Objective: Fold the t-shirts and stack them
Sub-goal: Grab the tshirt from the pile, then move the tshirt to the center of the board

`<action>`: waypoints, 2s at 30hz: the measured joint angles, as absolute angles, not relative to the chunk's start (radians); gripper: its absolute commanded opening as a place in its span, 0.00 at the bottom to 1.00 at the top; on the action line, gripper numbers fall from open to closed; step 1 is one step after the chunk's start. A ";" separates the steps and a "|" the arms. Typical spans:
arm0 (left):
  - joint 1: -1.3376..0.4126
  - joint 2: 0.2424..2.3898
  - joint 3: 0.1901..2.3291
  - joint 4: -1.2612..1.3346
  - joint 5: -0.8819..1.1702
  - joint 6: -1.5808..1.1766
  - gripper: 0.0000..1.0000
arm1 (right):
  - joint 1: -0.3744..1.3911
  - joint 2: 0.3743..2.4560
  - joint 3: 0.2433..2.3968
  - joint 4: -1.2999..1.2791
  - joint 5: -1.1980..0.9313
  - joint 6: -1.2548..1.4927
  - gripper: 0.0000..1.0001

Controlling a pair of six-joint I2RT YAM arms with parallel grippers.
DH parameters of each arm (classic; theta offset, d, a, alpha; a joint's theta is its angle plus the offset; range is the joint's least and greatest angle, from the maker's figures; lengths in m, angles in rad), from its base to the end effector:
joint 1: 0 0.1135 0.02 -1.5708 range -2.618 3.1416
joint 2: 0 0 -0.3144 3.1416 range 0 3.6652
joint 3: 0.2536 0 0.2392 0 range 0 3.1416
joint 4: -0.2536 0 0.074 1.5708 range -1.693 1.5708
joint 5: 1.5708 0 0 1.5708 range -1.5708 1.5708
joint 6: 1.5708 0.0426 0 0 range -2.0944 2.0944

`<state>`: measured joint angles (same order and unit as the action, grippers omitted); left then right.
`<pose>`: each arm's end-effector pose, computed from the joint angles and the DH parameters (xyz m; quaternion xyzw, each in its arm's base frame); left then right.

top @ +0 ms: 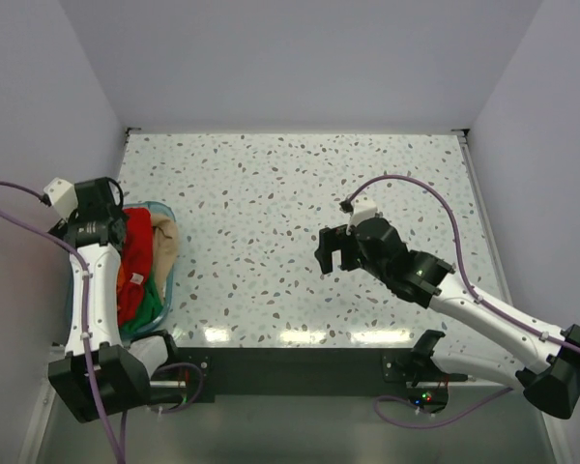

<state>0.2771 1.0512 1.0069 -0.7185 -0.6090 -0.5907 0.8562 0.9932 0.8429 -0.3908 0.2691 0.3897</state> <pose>0.1632 0.0718 0.3608 -0.4757 0.7464 0.2137 0.4135 0.1297 0.1322 0.3423 -0.1351 0.8544 0.1899 0.4644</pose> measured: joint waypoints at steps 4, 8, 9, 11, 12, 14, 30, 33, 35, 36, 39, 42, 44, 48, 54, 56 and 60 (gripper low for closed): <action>0.321 1.114 0.980 -0.693 -0.568 -0.620 0.86 | 0.856 0.993 0.843 -0.390 0.263 0.390 0.99; 0.347 1.175 0.947 -0.673 -0.524 -0.662 0.78 | 0.856 0.993 0.843 -0.390 0.243 0.390 0.99; 0.350 1.186 0.940 -0.664 -0.518 -0.672 0.75 | 0.856 0.993 0.842 -0.390 0.240 0.390 0.99; 0.355 1.195 0.922 -0.645 -0.506 -0.694 0.61 | 0.856 0.993 0.843 -0.390 0.233 0.391 0.98; 0.356 1.195 0.915 -0.640 -0.502 -0.701 0.57 | 0.856 0.993 0.843 -0.390 0.229 0.391 0.99; 0.360 1.194 0.905 -0.631 -0.501 -0.714 0.38 | 0.856 0.993 0.843 -0.390 0.217 0.391 0.99; 0.364 0.971 1.186 -0.707 -0.560 -0.593 0.00 | 0.856 1.026 0.843 -0.392 0.147 0.392 0.99; 0.364 0.961 1.310 -0.704 -0.541 -0.557 0.00 | 0.856 1.029 0.843 -0.393 0.138 0.392 0.99; 0.364 0.965 1.395 -0.701 -0.495 -0.537 0.00 | 0.856 1.030 0.847 -0.397 0.137 0.392 0.99; 0.364 0.971 1.436 -0.697 -0.466 -0.530 0.00 | 0.856 1.030 0.850 -0.397 0.137 0.392 0.99; 0.363 1.003 1.550 -0.676 -0.339 -0.526 0.00 | 0.856 1.031 0.864 -0.397 0.138 0.392 0.99; 0.342 1.051 1.640 -0.645 -0.208 -0.530 0.00 | 0.856 1.031 0.879 -0.398 0.145 0.392 0.99; 0.282 1.088 1.686 -0.614 -0.153 -0.530 0.00 | 0.856 1.030 0.889 -0.398 0.159 0.392 0.99; 0.014 1.178 1.731 -0.569 -0.148 -0.527 0.00 | 0.856 1.019 0.905 -0.401 0.207 0.392 0.99; -0.365 1.267 1.635 -0.510 -0.192 -0.526 0.00 | 0.856 0.964 0.909 -0.405 0.304 0.407 0.99; -0.464 1.282 1.571 -0.483 -0.214 -0.529 0.00 | 0.856 0.946 0.909 -0.406 0.336 0.418 0.98; -0.579 1.320 1.418 -0.405 -0.202 -0.551 0.45 | 0.856 0.931 0.909 -0.408 0.392 0.443 0.99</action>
